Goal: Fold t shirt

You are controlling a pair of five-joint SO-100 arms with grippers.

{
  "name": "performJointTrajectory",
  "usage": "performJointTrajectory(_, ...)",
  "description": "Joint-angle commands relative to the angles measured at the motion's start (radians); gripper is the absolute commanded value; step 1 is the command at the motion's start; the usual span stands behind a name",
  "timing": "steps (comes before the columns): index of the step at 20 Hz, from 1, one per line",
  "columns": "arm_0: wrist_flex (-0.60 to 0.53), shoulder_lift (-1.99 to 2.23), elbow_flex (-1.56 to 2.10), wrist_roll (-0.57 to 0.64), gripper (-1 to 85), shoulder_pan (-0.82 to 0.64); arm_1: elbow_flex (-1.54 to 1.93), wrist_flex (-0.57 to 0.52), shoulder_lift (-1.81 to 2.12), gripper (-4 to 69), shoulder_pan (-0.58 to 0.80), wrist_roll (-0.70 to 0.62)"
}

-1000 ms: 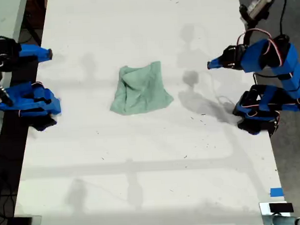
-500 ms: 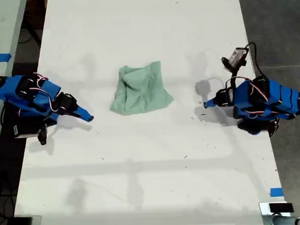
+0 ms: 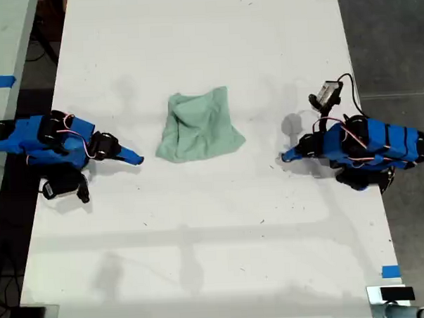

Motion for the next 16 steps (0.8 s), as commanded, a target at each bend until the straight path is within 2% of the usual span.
performJointTrajectory(1, -0.009, 0.008, 0.003, 0.057, 5.2, -0.084, 0.052, -0.055, 0.008, 15.5, -0.014, 0.110)
performJointTrajectory(16, -0.009, 0.008, 0.003, 0.057, 5.2, -0.103, 0.054, -0.054, 0.008, 15.7, -0.017, 0.071)
